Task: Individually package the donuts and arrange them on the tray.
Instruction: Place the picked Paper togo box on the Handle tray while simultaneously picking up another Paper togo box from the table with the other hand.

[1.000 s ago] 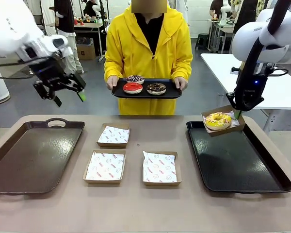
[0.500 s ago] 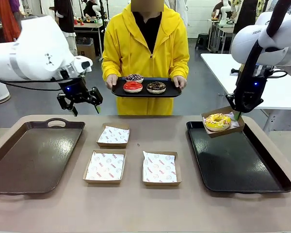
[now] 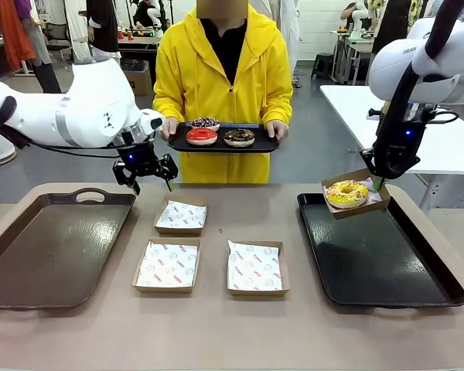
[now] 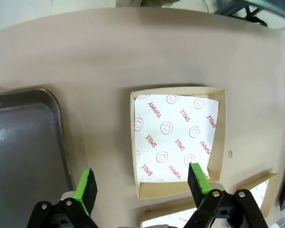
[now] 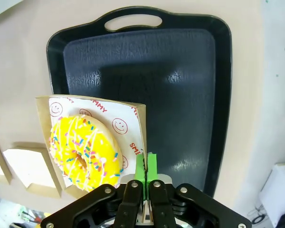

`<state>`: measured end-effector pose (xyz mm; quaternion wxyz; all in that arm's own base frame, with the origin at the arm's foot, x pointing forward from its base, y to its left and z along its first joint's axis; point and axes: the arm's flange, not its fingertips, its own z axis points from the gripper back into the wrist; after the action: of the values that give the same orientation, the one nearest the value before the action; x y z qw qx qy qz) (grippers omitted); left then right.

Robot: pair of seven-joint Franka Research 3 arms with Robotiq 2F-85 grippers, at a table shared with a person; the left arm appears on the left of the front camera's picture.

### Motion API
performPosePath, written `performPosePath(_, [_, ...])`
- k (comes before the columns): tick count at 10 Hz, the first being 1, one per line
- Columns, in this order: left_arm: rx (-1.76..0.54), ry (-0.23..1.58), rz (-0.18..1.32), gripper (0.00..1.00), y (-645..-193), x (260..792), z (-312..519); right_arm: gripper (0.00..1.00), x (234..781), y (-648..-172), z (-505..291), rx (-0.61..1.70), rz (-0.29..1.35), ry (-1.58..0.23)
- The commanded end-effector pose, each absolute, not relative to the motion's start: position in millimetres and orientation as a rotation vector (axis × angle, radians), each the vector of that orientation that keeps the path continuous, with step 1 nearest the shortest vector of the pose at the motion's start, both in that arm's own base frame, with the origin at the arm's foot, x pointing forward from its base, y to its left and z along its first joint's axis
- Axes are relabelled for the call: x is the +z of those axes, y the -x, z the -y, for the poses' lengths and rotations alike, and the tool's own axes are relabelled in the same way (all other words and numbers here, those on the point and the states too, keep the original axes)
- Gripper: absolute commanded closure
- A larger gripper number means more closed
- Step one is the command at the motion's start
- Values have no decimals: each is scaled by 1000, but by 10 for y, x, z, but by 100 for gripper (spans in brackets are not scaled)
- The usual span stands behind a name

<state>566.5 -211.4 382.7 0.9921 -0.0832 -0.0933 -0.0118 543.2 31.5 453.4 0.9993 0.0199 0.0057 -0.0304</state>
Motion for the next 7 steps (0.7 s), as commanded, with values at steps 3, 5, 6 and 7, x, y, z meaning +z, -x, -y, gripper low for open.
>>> performPosePath(3, [-27, 164, 172, 0, -5664, 3732, 2139, 99, 4556, -5425, -317, -63, -16, -40])
performPosePath(5, [-27, 164, 172, 0, -5664, 3732, 2139, 99, 4556, -5425, -317, -63, -16, -40])
performPosePath(6, [-27, 164, 172, 0, -5664, 3732, 2139, 99, 4556, -5425, -317, -63, -16, -40])
performPosePath(7, [-27, 164, 172, 0, -5664, 3732, 2139, 99, 4556, -5425, -317, -63, -16, -40])
